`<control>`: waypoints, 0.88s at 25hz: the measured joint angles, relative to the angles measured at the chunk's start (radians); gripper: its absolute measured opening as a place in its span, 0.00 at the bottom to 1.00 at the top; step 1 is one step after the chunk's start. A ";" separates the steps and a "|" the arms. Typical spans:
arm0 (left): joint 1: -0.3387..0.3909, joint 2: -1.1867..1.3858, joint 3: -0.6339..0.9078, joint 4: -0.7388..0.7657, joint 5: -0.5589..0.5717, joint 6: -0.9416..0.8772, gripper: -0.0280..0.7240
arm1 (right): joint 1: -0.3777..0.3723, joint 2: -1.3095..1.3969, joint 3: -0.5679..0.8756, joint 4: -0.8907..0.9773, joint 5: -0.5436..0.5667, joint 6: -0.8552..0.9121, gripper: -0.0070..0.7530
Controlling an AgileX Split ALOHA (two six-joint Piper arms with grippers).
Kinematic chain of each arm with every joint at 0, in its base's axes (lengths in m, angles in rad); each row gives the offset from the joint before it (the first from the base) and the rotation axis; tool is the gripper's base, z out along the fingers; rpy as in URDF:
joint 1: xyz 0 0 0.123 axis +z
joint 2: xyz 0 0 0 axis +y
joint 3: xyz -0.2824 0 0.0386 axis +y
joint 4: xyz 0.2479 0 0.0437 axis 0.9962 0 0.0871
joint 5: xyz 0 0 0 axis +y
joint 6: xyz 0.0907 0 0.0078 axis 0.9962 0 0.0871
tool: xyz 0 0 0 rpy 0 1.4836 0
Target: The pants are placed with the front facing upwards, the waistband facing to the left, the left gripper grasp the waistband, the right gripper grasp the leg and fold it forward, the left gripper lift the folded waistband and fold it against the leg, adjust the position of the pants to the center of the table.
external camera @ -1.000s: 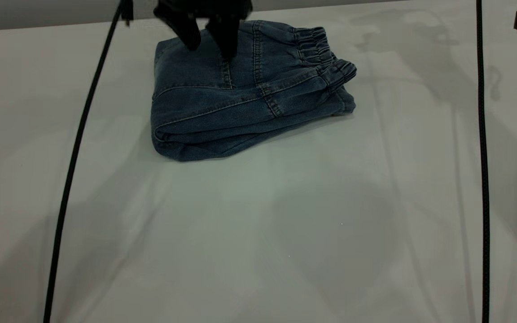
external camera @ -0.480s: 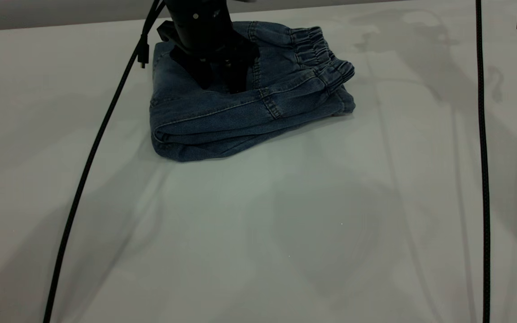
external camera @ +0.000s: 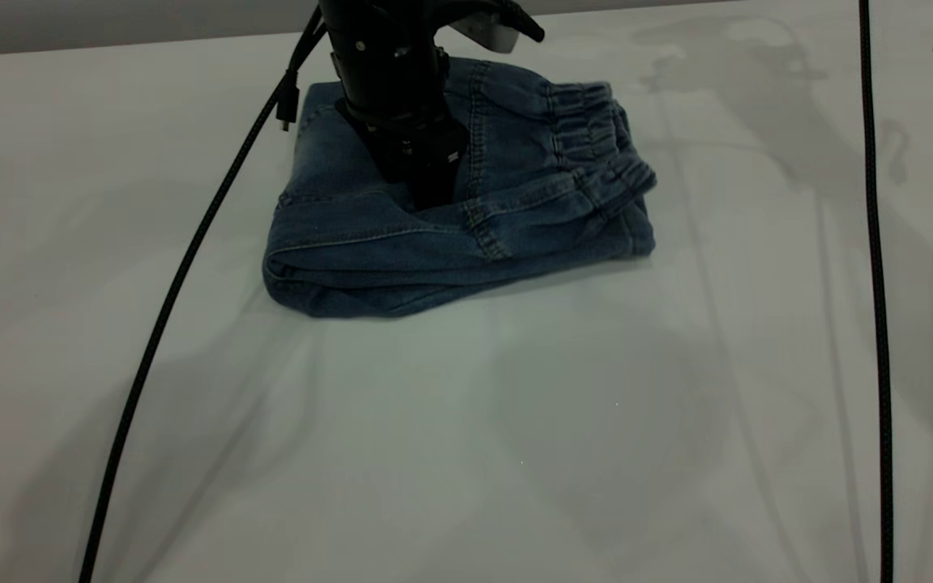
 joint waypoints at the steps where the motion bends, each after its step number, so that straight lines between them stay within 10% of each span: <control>1: -0.002 0.000 0.000 0.000 0.007 0.016 0.73 | 0.000 0.000 0.000 0.000 -0.001 0.000 0.61; 22: -0.010 -0.008 -0.471 0.184 0.164 -0.286 0.73 | 0.000 -0.159 -0.026 0.023 0.067 0.001 0.61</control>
